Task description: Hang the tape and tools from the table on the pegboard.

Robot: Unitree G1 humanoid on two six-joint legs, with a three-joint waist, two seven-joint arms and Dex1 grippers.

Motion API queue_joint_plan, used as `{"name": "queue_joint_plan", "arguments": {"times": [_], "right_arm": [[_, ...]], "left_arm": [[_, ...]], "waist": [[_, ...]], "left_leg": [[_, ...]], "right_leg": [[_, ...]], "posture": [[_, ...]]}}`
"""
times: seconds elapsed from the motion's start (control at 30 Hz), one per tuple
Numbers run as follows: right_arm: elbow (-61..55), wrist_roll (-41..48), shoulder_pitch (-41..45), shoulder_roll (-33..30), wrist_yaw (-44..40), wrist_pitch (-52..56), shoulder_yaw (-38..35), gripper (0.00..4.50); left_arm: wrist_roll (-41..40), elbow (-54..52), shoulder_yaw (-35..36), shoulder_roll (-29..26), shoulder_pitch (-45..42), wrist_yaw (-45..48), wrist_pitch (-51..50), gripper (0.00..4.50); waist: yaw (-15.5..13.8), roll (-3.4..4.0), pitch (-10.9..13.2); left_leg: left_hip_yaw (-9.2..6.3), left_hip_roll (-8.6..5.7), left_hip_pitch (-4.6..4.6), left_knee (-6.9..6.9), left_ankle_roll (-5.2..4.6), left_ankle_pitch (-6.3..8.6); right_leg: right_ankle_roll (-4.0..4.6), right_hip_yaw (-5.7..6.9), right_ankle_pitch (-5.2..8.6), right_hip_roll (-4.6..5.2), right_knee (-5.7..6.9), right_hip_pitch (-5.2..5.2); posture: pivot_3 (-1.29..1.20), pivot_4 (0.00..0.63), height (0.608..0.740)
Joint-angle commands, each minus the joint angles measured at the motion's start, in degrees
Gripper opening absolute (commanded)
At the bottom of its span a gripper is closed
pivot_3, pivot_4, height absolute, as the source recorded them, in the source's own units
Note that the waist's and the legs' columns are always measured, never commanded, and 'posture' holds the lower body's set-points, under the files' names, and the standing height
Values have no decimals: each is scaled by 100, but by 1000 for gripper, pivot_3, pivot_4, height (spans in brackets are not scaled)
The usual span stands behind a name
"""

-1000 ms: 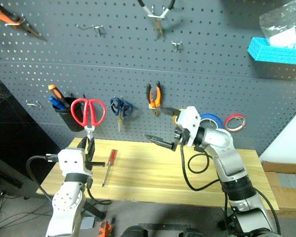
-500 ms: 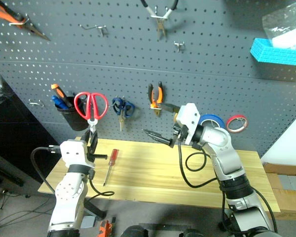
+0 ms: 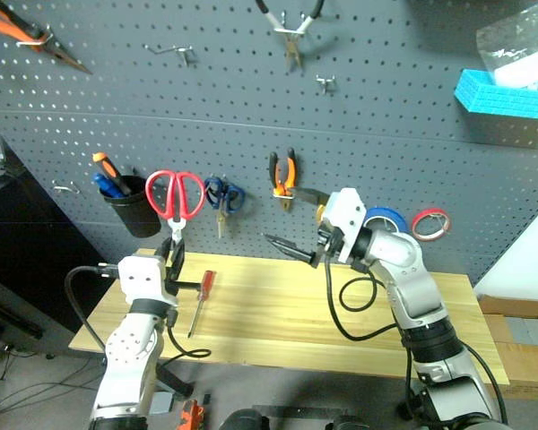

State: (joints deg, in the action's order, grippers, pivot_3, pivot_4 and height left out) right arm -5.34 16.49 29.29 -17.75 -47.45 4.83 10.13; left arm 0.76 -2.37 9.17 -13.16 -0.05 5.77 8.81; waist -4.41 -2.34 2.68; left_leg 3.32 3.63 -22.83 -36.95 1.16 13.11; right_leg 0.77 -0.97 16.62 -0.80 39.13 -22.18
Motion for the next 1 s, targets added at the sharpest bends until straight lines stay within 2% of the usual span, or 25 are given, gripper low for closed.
{"name": "queue_joint_plan", "arguments": {"times": [0.03, 0.5, 0.77, 1.0], "right_arm": [[-229, 26, -17, -41, 38, -31, -108, 4500], [-565, 98, -107, -59, 192, 239, -124, 4500], [-628, 88, -167, -112, 227, 280, -142, 4500], [-629, 79, -191, -127, 240, 266, -108, 4500]], "left_arm": [[35, -255, -53, -19, -197, -31, -181, 351], [137, -472, -315, -91, -426, 71, -927, 351], [170, -492, -217, -67, -503, -86, -1454, 351], [98, -654, -223, -32, -435, -39, -1598, 2743]], "waist": [[1, 0, 0], [25, 1, 1], [67, 2, 2], [135, 5, 5]], "left_leg": [[0, 0, 0, 0, 0, 0], [-1, 0, 0, 1, 0, 0], [0, 0, 1, 0, 0, 0], [-1, 0, 0, 2, 0, 0]], "right_leg": [[0, 0, 0, 0, 0, 0], [0, -1, 0, 0, -1, 0], [0, -2, 1, 0, -1, 1], [0, -2, 1, 0, -1, 0]], "posture": [[141, 6, 740], [118, 23, 740], [115, 33, 740], [120, 35, 740]]}}
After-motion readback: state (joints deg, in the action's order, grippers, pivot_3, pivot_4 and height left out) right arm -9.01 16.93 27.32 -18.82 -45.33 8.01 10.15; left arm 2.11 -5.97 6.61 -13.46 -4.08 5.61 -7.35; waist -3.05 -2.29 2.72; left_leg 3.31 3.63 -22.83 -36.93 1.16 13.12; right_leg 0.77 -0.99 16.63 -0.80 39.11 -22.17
